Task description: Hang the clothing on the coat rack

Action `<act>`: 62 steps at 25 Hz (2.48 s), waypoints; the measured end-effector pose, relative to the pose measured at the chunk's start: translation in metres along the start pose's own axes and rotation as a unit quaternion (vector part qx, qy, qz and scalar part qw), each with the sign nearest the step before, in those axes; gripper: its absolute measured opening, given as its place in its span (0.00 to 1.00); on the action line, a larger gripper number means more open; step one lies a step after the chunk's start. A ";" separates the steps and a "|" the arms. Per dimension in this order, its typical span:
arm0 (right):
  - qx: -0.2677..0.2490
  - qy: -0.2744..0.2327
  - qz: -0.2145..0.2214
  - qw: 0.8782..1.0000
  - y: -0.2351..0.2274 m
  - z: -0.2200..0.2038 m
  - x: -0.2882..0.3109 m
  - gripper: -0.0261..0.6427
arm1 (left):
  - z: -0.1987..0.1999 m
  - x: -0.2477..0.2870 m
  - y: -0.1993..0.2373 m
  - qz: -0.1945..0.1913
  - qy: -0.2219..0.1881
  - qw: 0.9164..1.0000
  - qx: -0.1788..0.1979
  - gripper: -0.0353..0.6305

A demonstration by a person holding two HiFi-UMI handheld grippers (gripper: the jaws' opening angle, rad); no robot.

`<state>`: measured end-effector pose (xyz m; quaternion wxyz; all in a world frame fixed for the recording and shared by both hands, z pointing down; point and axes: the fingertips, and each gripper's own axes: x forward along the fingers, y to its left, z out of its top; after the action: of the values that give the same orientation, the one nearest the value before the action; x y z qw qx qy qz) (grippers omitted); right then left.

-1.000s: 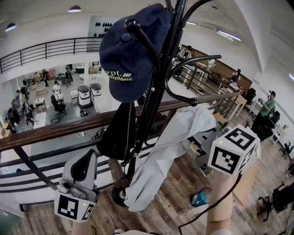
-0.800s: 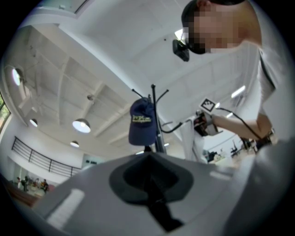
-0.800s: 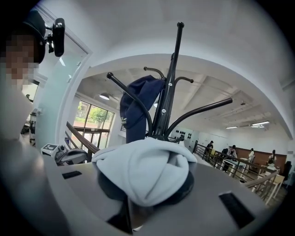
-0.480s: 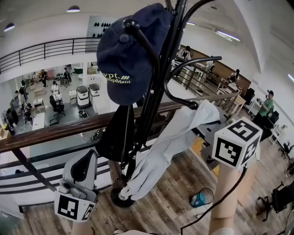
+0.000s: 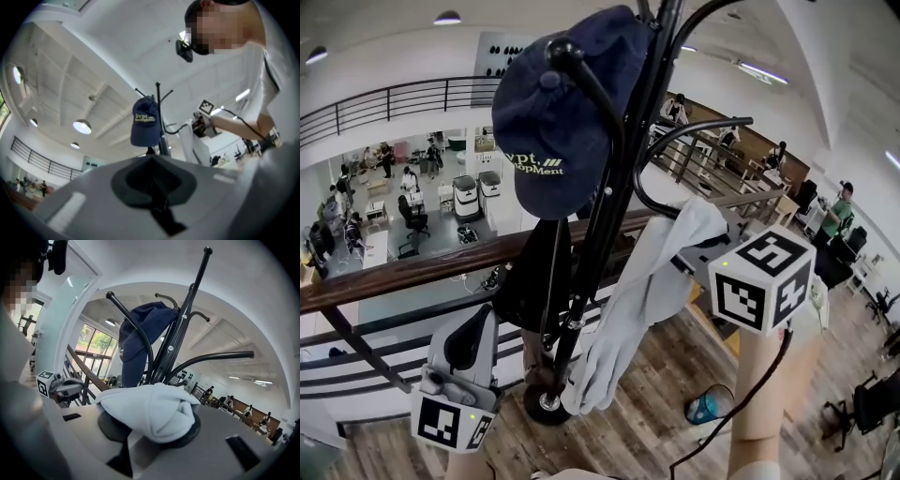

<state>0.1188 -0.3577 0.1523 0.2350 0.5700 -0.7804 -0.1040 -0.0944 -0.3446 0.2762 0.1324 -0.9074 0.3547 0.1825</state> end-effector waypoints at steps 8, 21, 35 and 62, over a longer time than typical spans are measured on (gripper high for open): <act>0.016 0.016 0.024 0.999 0.016 -0.024 0.023 0.23 | -0.003 -0.004 0.008 0.009 0.005 1.000 0.001 0.06; 0.077 -0.018 0.024 0.997 0.025 -0.053 0.015 0.23 | -0.008 -0.003 -0.003 -0.004 0.016 1.000 -0.004 0.06; 0.109 -0.047 -0.002 0.993 0.033 -0.079 -0.005 0.26 | -0.010 -0.013 -0.022 -0.010 0.033 0.999 0.002 0.06; 0.172 -0.148 -0.029 0.974 0.062 -0.106 -0.143 0.05 | 0.043 -0.054 -0.135 -0.017 0.041 0.999 0.025 0.06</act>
<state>0.1524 -0.1914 0.2357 0.0124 0.6029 -0.7956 -0.0582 -0.0476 -0.2002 0.2751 0.1438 -0.9162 0.3493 0.1341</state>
